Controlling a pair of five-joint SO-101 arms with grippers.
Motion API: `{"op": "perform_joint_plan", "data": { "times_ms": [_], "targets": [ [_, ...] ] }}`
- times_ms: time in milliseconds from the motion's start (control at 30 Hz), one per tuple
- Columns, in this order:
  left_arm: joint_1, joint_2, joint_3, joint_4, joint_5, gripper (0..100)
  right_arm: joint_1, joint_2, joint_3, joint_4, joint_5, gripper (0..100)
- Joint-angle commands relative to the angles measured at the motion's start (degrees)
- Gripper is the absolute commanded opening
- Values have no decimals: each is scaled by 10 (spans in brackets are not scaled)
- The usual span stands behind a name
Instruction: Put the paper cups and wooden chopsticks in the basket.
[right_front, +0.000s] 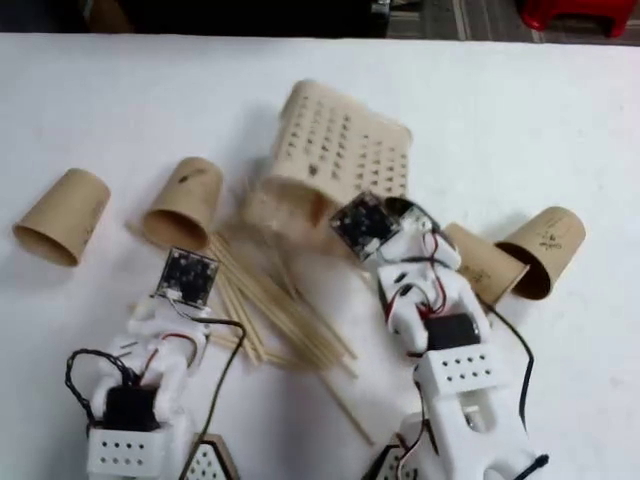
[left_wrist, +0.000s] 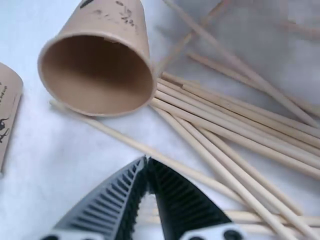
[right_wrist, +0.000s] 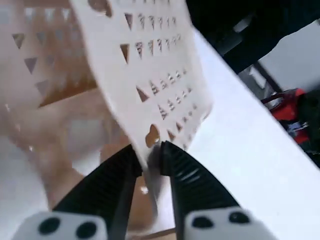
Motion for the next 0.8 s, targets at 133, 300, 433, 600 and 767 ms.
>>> {"op": "perform_joint_plan", "data": {
  "times_ms": [133,300,433,600,767],
  "targets": [
    [-3,-6,-9,-14,-4,24,-4,-24,-165,156,-4,19],
    [-3,-6,-9,-14,-4,24,-26,-9,-236,246,1,19],
    [-3,-6,-9,-14,-4,24,-24,54,-302,309,1,19],
    [-3,-6,-8,-14,-4,24,-19,145,-419,423,-2,19],
    [-3,-6,-6,-14,-4,24,-14,214,-514,473,2,19]
  ]
}}
